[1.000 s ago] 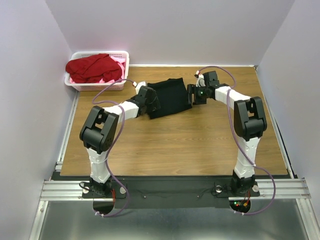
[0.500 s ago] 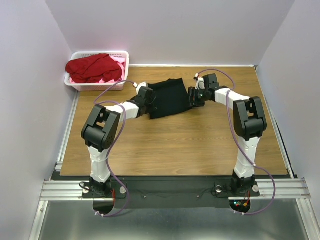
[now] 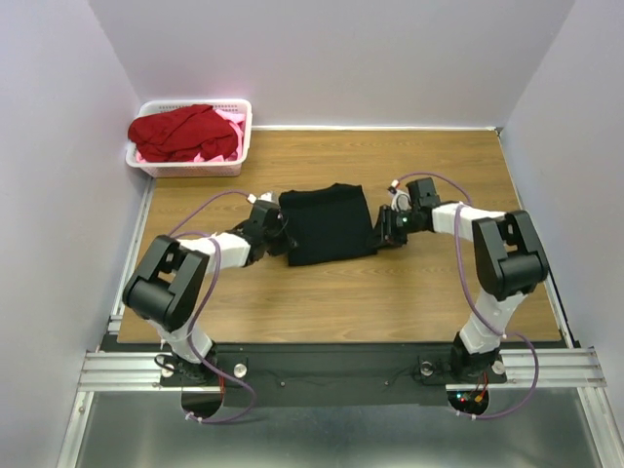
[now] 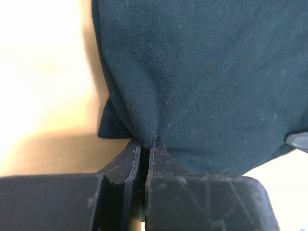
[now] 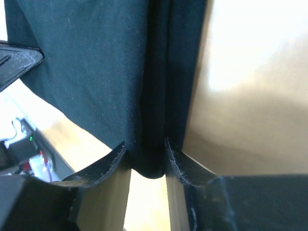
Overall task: Fold and stack the t-shirts
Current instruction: Fold the tshirt, then neatly place the folded tshirt to the corner
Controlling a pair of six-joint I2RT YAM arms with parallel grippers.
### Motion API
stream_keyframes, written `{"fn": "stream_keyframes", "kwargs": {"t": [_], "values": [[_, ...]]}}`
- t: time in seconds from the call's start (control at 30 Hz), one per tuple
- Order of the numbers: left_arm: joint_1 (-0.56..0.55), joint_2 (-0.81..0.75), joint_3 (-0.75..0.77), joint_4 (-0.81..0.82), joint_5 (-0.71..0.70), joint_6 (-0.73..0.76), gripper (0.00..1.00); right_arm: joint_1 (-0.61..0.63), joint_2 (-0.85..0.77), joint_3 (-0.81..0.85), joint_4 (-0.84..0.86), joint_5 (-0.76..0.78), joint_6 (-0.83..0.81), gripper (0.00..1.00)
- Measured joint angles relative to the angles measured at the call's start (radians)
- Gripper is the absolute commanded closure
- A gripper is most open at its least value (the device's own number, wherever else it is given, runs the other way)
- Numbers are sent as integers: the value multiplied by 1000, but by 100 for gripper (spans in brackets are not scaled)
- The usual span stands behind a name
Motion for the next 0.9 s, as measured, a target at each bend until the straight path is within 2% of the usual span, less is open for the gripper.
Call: {"fn": "stream_keyframes", "kwargs": {"t": [0.2,0.27,0.5,0.6,0.77,0.9], "values": [[-79,-159,-187,19,31,-80,100,2,-169,-216,-14,-11,44,64],[-95,-198,-223,18,35,-102,100,2,-216,-253,-34,-8,55,57],[-99,-240,-242,-29,23,-121,100,2,-353,-216,-77,1,88,49],[-99,-240,-239,-35,15,-122,100,3,-414,-169,-76,-42,98,48],[-99,-240,-239,-35,11,-123,100,46,-451,-136,-45,-150,100,48],[-99,-240,-239,-36,9,-130,100,105,-437,-224,58,-226,114,52]]}}
